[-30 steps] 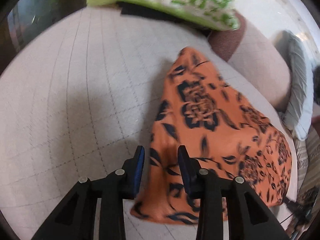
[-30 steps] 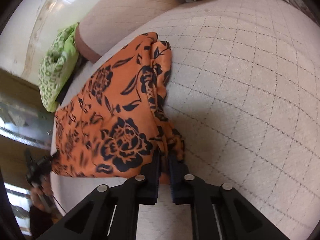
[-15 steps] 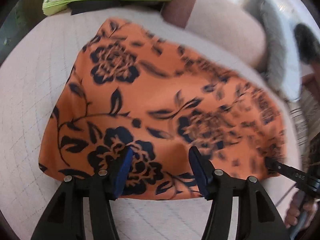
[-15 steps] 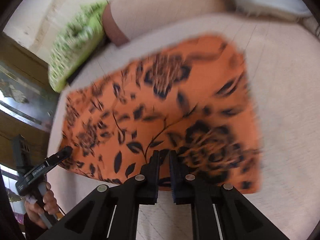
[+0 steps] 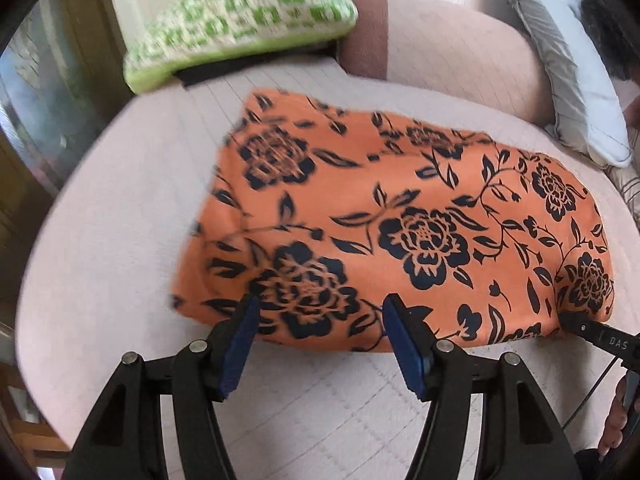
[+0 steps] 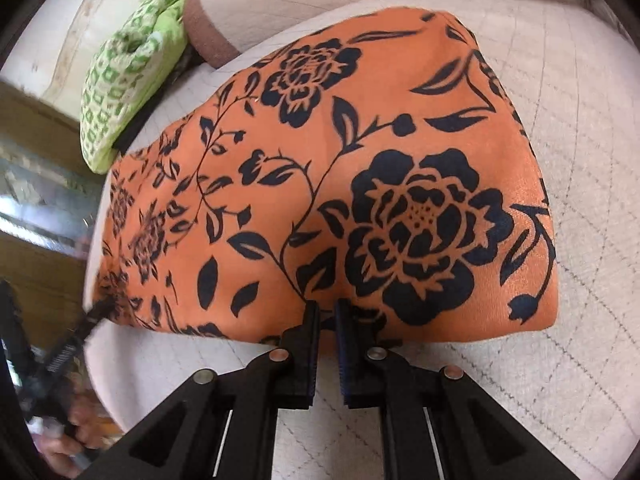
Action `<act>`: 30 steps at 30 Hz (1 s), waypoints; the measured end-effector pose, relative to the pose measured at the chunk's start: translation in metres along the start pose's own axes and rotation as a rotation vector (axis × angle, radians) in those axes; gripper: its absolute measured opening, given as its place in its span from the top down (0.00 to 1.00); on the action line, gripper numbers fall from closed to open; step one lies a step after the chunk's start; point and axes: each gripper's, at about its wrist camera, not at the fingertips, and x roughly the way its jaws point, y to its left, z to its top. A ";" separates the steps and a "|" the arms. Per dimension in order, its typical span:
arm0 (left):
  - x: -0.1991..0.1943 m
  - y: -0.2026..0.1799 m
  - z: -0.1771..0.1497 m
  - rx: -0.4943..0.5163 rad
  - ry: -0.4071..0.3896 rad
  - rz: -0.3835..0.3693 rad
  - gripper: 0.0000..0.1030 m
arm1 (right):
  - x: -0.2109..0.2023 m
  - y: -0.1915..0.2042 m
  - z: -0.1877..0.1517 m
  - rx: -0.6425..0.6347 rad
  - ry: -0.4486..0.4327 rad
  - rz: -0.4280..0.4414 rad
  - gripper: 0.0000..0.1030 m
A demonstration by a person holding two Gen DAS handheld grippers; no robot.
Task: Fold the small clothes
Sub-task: 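Withdraw both open tools from the folded blouse bundle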
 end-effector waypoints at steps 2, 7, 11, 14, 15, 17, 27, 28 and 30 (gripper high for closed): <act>-0.022 0.009 -0.003 0.004 -0.041 0.028 0.37 | -0.002 0.005 -0.001 -0.032 -0.018 -0.032 0.89; -0.050 0.015 -0.004 -0.001 -0.116 0.089 0.32 | 0.001 0.014 -0.010 -0.062 -0.059 -0.069 0.89; -0.072 0.017 -0.010 -0.007 -0.157 0.118 0.32 | 0.005 0.018 -0.012 -0.063 -0.070 -0.079 0.89; -0.086 0.016 -0.014 -0.003 -0.179 0.137 0.32 | 0.008 0.022 -0.017 -0.065 -0.067 -0.088 0.89; -0.090 0.015 -0.015 0.000 -0.184 0.141 0.31 | 0.008 0.023 -0.018 -0.068 -0.067 -0.092 0.89; -0.097 0.014 -0.017 0.005 -0.193 0.152 0.31 | 0.007 0.023 -0.021 -0.075 -0.063 -0.100 0.89; -0.134 0.023 -0.032 -0.009 -0.244 0.177 0.22 | -0.013 0.019 -0.038 -0.016 -0.004 -0.045 0.90; -0.136 0.024 -0.033 -0.012 -0.247 0.176 0.21 | -0.017 0.020 -0.041 -0.020 -0.011 -0.041 0.90; -0.135 0.026 -0.035 -0.016 -0.238 0.167 0.20 | -0.024 0.022 -0.045 -0.026 -0.019 -0.024 0.90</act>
